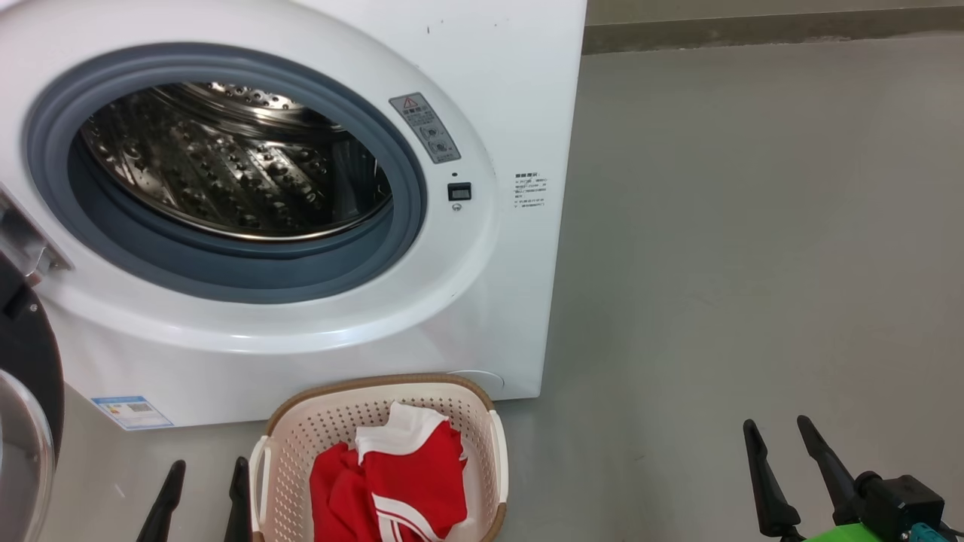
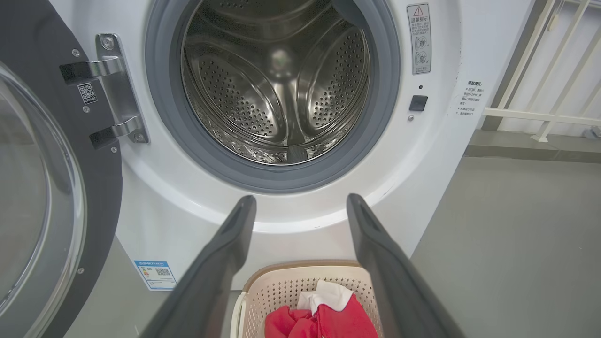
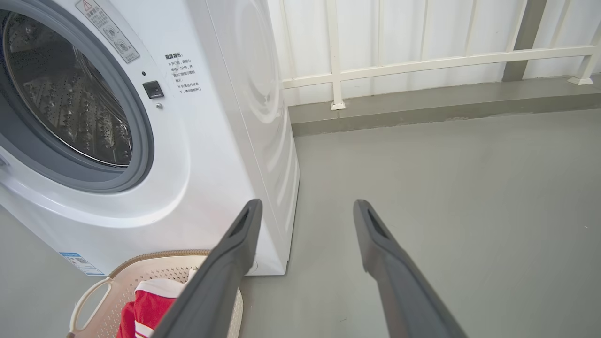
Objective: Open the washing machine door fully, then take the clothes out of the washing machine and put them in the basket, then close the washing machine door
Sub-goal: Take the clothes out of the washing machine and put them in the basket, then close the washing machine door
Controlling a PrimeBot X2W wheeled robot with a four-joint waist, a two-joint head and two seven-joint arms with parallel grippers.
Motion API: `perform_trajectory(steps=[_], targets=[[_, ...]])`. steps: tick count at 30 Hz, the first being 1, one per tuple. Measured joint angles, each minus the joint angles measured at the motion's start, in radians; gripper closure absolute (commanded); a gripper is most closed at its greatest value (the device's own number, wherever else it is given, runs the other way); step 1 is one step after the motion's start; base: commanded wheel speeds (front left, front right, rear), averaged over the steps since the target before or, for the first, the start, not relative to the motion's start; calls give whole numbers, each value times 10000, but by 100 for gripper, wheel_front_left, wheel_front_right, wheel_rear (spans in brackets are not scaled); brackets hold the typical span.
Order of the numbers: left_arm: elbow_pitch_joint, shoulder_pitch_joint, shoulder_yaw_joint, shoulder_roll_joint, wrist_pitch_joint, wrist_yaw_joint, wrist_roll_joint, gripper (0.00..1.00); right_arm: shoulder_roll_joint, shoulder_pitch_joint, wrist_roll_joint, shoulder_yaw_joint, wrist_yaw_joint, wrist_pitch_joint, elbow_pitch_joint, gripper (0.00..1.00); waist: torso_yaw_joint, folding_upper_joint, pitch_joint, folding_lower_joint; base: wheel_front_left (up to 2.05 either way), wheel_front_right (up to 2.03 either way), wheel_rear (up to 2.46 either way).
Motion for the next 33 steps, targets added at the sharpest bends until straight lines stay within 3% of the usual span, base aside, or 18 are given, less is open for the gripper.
perform_trajectory(steps=[16, 33], targets=[[-15, -8, 0, -6, 0, 0, 84, 0, 2, -1, -38, -44, 0, 0, -2, 0, -6, 0, 25, 0, -10, 10, 0], [-42, -8, -2, -13, 0, 0, 100, 0, 4, -2, -38, -44, 0, 0, -2, 0, -3, 0, 5, 0, -116, 116, 0]])
